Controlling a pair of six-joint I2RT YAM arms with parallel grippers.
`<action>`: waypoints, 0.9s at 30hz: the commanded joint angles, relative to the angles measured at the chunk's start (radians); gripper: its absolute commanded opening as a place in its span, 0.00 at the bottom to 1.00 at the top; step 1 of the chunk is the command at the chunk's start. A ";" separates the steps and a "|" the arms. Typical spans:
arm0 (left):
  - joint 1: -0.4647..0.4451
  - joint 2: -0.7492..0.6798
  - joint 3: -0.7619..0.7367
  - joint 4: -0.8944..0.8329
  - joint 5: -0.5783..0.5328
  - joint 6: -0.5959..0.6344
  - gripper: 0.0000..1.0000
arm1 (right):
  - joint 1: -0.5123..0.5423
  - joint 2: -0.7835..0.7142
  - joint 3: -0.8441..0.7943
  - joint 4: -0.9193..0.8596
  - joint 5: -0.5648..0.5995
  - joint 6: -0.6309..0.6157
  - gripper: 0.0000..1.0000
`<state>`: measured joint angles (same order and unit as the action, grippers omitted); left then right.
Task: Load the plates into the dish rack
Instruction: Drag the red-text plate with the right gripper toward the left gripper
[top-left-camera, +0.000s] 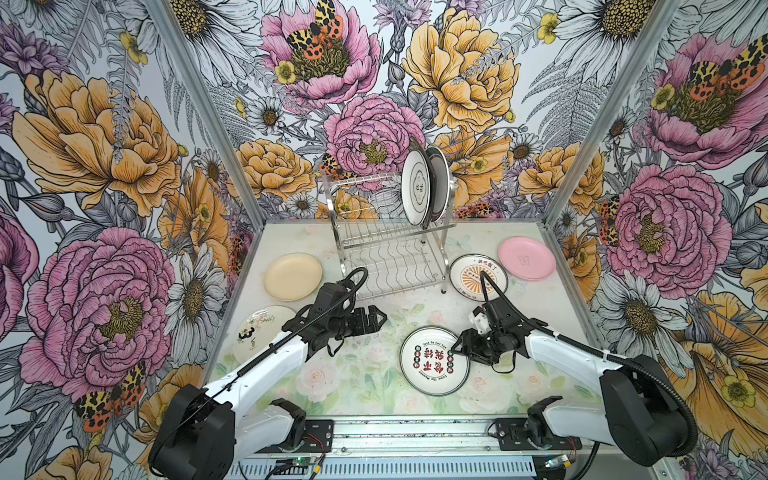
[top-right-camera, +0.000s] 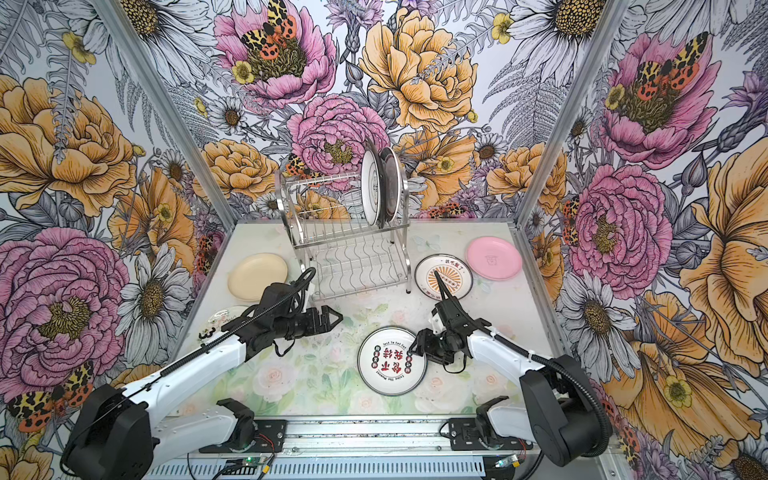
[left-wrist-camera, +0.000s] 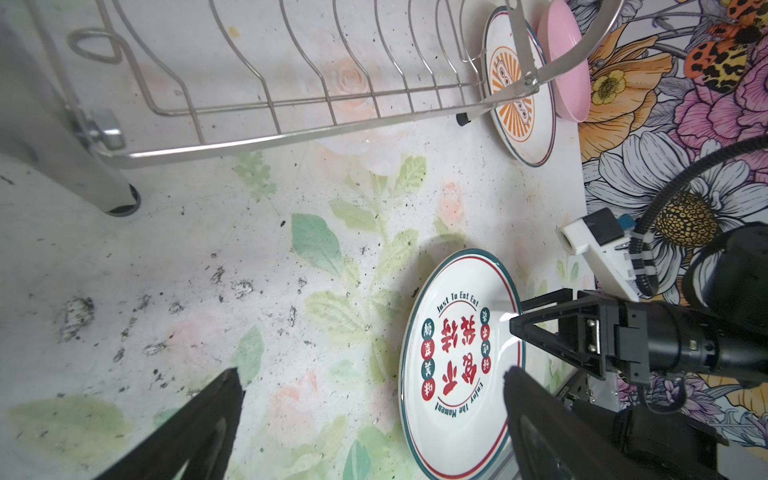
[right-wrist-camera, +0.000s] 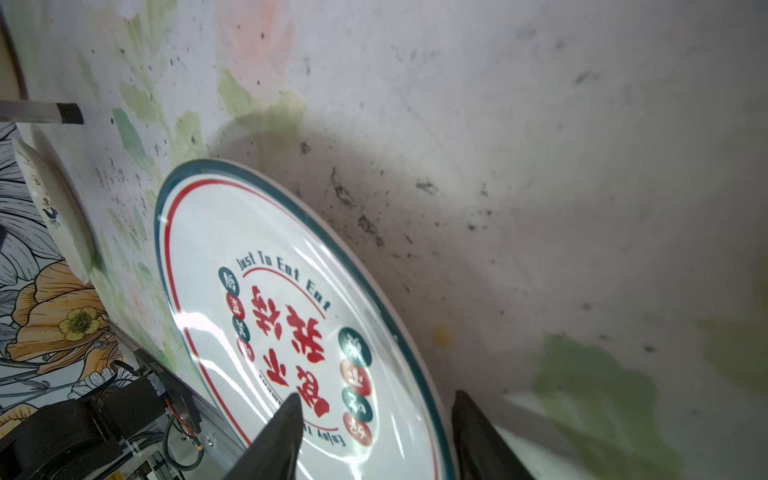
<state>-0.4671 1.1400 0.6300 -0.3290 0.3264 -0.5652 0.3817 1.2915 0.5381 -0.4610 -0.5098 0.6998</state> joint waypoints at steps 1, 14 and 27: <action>-0.005 0.002 0.025 0.002 0.019 0.031 0.98 | 0.013 0.018 -0.013 0.060 -0.041 -0.036 0.54; -0.020 -0.005 0.005 0.018 0.028 0.008 0.99 | 0.042 0.097 -0.010 0.077 -0.038 -0.082 0.20; -0.031 -0.009 0.003 0.017 0.023 -0.003 0.99 | 0.057 0.092 0.004 0.076 -0.058 -0.128 0.00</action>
<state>-0.4889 1.1408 0.6300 -0.3248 0.3344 -0.5694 0.4263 1.3769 0.5343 -0.3500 -0.6270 0.6075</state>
